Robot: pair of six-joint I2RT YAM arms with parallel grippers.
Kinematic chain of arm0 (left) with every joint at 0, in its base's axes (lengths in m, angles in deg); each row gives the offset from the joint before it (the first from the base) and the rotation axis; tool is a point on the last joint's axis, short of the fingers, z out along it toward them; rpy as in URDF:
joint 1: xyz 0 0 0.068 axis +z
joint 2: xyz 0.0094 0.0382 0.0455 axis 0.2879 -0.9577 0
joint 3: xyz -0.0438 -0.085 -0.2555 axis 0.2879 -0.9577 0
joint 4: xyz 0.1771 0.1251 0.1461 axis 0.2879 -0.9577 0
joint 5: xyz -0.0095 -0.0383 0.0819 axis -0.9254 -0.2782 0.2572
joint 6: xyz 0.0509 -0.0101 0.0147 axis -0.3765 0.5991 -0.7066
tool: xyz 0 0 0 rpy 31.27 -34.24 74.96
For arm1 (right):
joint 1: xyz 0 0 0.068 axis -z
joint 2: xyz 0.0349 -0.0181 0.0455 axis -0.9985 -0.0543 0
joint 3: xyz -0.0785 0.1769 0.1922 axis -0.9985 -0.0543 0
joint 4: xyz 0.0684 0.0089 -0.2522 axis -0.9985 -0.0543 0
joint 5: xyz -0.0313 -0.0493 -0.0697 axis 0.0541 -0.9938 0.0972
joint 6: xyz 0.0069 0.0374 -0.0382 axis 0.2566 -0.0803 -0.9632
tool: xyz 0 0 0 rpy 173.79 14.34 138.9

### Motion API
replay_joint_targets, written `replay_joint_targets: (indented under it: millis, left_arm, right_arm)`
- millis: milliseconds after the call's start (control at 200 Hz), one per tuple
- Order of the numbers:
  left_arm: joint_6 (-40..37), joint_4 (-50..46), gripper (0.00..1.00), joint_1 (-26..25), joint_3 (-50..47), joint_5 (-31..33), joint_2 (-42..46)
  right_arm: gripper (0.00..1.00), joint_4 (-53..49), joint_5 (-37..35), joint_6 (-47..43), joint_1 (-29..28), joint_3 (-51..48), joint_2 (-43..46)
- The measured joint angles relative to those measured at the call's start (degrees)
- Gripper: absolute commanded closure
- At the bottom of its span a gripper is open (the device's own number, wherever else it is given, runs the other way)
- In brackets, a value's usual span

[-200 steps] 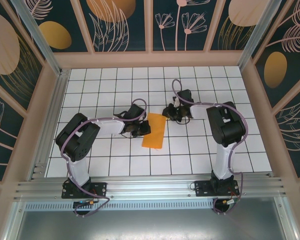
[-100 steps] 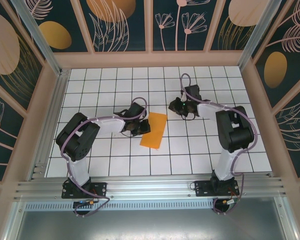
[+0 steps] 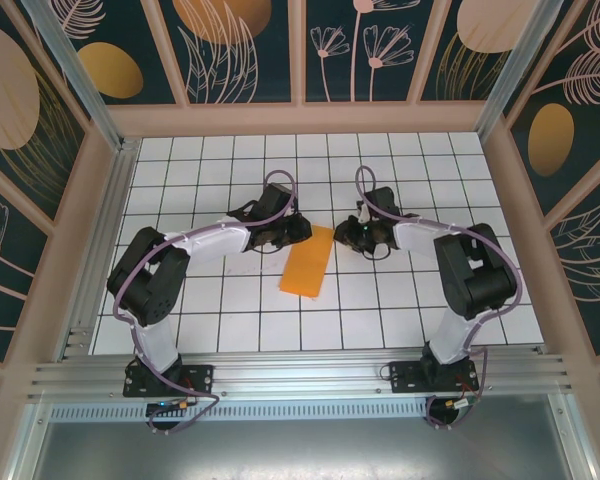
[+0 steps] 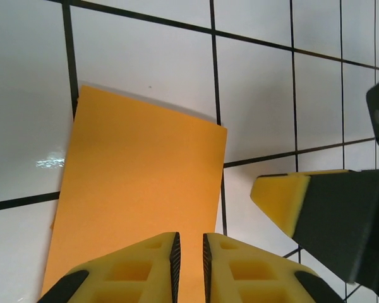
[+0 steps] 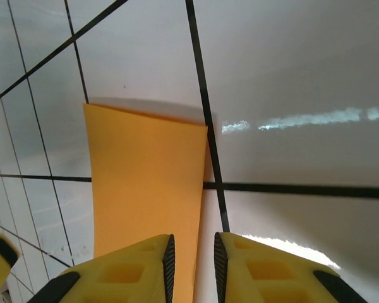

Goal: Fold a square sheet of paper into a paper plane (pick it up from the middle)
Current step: Fold the square sheet of paper in half at the center of the table.

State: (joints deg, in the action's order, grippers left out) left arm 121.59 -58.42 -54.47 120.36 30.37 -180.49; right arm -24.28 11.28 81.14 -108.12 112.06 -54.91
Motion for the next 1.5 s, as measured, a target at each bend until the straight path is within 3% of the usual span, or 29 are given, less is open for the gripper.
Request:
replay_joint_targets:
  millis: [430, 691, 906, 1136, 1496]
  left_arm:
    - [0.9, 0.0, 0.77, 0.5, 0.0, 2.7, 0.0]
    - [1.1, 0.0, 0.78, 1.6, 0.0, 2.4, 0.0]
    - [0.7, 1.2, 0.84, 1.8, 4.3, -0.8, -4.2]
    - [-1.8, 0.7, 0.90, 1.3, 12.2, -5.4, -12.2]
    - [-4.0, -2.1, 0.93, 1.1, 19.1, -6.4, -22.0]
  right_arm:
    - [0.74, -4.1, 2.1, -5.4, -1.7, 14.8, -12.7]
    - [0.60, -4.1, 5.2, -8.3, -1.6, 19.6, -14.6]
    - [0.73, -3.5, 2.6, -6.8, 2.8, 9.8, -7.3]
    - [0.80, 1.0, 4.2, -2.1, 1.9, -2.4, 3.5]
    - [0.82, 6.4, 5.0, 2.9, -3.0, -5.9, 4.2]
